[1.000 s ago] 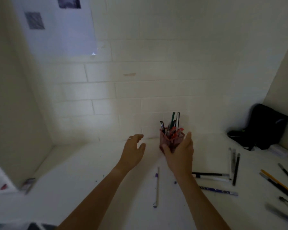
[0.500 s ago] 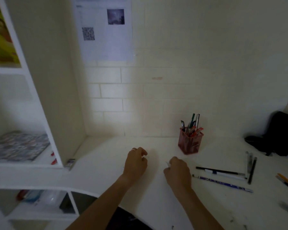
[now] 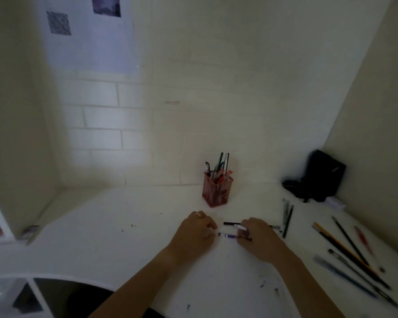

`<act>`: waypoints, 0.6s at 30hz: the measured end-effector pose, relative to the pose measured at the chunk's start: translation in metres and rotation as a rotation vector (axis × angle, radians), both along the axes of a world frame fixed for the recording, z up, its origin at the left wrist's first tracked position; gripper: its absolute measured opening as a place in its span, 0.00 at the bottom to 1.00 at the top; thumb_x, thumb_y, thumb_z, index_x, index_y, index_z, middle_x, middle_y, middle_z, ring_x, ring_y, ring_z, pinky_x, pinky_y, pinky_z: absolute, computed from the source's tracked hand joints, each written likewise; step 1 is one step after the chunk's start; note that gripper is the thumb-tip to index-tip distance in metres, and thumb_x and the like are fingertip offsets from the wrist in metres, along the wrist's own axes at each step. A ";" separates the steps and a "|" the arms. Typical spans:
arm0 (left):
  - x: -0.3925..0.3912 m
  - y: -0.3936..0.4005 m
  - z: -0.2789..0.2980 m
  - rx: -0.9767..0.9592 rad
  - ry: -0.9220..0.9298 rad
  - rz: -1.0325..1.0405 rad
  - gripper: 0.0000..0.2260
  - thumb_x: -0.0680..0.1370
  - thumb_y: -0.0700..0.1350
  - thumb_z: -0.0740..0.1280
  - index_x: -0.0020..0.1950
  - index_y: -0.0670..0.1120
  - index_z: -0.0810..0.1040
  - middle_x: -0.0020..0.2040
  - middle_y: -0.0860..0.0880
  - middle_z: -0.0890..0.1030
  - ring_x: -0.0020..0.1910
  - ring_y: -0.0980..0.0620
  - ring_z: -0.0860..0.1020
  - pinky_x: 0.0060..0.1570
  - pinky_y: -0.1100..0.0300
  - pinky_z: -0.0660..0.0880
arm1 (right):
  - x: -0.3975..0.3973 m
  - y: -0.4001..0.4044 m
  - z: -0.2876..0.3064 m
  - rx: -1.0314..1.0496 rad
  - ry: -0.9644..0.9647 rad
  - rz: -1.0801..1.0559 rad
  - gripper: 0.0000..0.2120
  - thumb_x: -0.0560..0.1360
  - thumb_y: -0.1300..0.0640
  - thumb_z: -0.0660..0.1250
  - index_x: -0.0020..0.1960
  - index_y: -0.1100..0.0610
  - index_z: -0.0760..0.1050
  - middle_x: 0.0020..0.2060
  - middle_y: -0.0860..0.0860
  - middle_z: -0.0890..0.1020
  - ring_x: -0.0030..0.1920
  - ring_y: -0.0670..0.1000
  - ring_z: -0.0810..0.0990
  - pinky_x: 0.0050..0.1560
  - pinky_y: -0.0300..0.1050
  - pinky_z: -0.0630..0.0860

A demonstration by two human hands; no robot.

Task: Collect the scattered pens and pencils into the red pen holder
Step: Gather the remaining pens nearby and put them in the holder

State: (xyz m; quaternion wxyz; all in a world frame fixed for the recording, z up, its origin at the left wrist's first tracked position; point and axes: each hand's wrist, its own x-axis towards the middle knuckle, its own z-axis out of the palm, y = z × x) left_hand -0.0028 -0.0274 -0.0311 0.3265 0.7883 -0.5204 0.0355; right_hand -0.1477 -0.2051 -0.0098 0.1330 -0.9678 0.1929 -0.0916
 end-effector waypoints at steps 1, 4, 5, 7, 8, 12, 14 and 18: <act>-0.004 -0.006 0.000 0.009 -0.018 -0.009 0.11 0.77 0.48 0.65 0.57 0.50 0.82 0.55 0.52 0.79 0.56 0.53 0.73 0.56 0.58 0.73 | -0.001 -0.002 -0.003 0.011 -0.004 0.012 0.08 0.75 0.55 0.68 0.40 0.55 0.72 0.36 0.45 0.70 0.42 0.51 0.73 0.38 0.39 0.64; -0.008 -0.019 -0.001 -0.001 0.020 0.012 0.10 0.76 0.46 0.64 0.55 0.51 0.82 0.52 0.52 0.78 0.55 0.54 0.73 0.55 0.59 0.74 | -0.001 -0.005 -0.009 -0.055 -0.094 0.060 0.08 0.78 0.57 0.66 0.40 0.54 0.71 0.38 0.46 0.70 0.42 0.49 0.70 0.43 0.43 0.66; -0.008 -0.022 -0.001 -0.010 0.039 0.027 0.11 0.76 0.45 0.63 0.55 0.51 0.81 0.52 0.52 0.78 0.54 0.54 0.73 0.54 0.60 0.73 | -0.001 -0.007 -0.010 -0.110 -0.135 0.071 0.07 0.78 0.57 0.66 0.42 0.55 0.72 0.40 0.47 0.71 0.43 0.48 0.69 0.44 0.44 0.68; -0.005 -0.026 -0.002 -0.040 0.064 0.061 0.11 0.76 0.42 0.63 0.55 0.51 0.80 0.52 0.52 0.78 0.53 0.55 0.73 0.51 0.64 0.72 | 0.000 -0.012 -0.010 -0.207 -0.204 0.077 0.03 0.76 0.59 0.69 0.45 0.56 0.75 0.44 0.49 0.75 0.46 0.50 0.71 0.45 0.45 0.72; -0.003 -0.028 -0.002 -0.056 0.072 0.083 0.11 0.76 0.41 0.63 0.55 0.50 0.80 0.51 0.52 0.78 0.52 0.55 0.73 0.49 0.67 0.70 | 0.001 -0.016 -0.011 -0.230 -0.219 0.073 0.04 0.74 0.60 0.71 0.46 0.57 0.76 0.45 0.50 0.76 0.46 0.51 0.73 0.44 0.46 0.74; 0.004 -0.032 -0.001 -0.150 0.152 0.216 0.09 0.75 0.37 0.64 0.50 0.49 0.77 0.47 0.53 0.75 0.45 0.55 0.74 0.42 0.70 0.68 | 0.002 -0.029 -0.014 -0.192 -0.190 0.054 0.04 0.76 0.58 0.70 0.46 0.57 0.76 0.43 0.51 0.78 0.44 0.51 0.72 0.42 0.45 0.69; 0.009 -0.034 0.002 -0.253 0.181 0.313 0.09 0.74 0.35 0.65 0.47 0.48 0.74 0.45 0.52 0.74 0.43 0.51 0.74 0.39 0.67 0.69 | 0.004 -0.030 -0.015 -0.165 -0.177 0.045 0.05 0.79 0.55 0.67 0.52 0.56 0.75 0.47 0.50 0.78 0.47 0.49 0.71 0.45 0.43 0.68; 0.021 -0.047 0.015 -0.461 0.135 0.455 0.14 0.72 0.42 0.72 0.52 0.45 0.70 0.49 0.49 0.71 0.47 0.49 0.73 0.43 0.65 0.69 | 0.010 -0.034 -0.014 -0.090 -0.115 0.042 0.13 0.80 0.55 0.64 0.64 0.54 0.72 0.55 0.50 0.76 0.57 0.50 0.72 0.54 0.41 0.69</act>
